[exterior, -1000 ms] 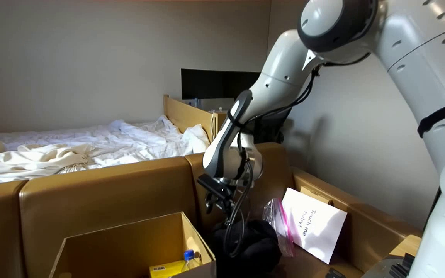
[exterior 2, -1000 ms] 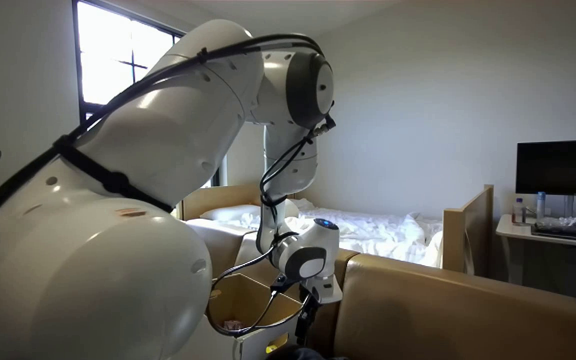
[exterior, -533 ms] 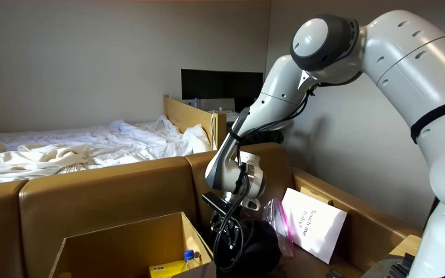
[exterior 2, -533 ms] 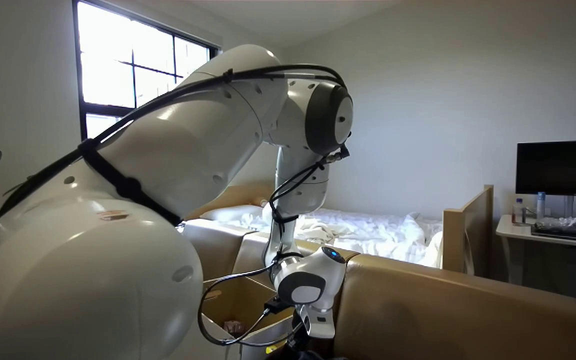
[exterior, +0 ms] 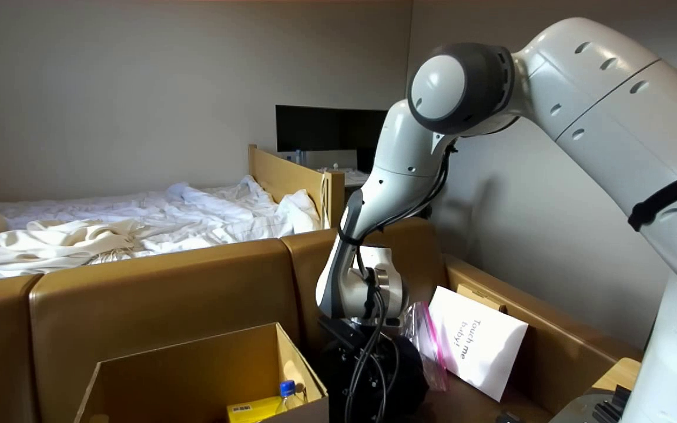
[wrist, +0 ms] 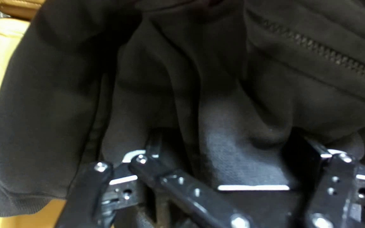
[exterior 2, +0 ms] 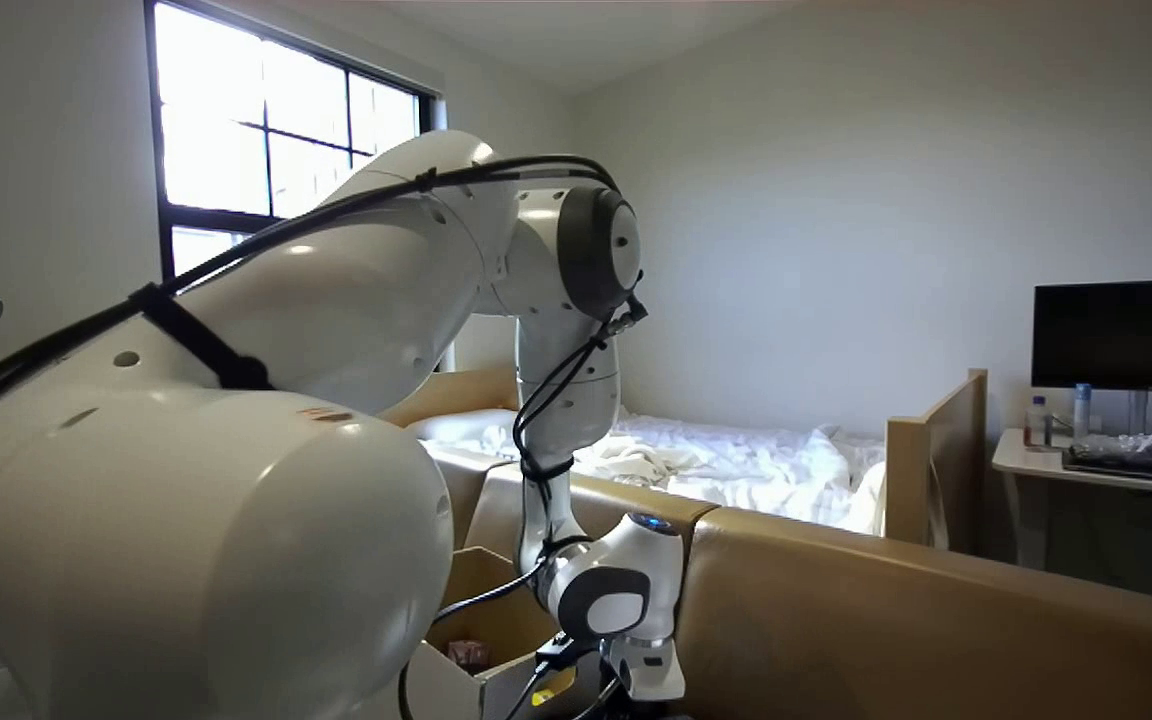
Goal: Pick up the black cloth from the couch and put it in the box.
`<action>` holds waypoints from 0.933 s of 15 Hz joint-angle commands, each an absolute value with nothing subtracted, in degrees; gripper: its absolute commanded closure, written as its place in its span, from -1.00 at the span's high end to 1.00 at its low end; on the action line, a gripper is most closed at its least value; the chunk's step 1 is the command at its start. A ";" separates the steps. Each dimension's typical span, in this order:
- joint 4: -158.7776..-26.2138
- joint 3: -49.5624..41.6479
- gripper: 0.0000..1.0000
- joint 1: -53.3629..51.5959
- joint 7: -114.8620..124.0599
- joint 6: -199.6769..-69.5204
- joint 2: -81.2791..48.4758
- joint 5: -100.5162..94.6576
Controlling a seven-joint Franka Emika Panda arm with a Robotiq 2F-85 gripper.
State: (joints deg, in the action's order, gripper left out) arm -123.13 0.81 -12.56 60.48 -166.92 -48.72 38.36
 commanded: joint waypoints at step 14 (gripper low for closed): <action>-121.68 -6.57 -0.91 -21.69 76.83 -173.90 -53.01 34.21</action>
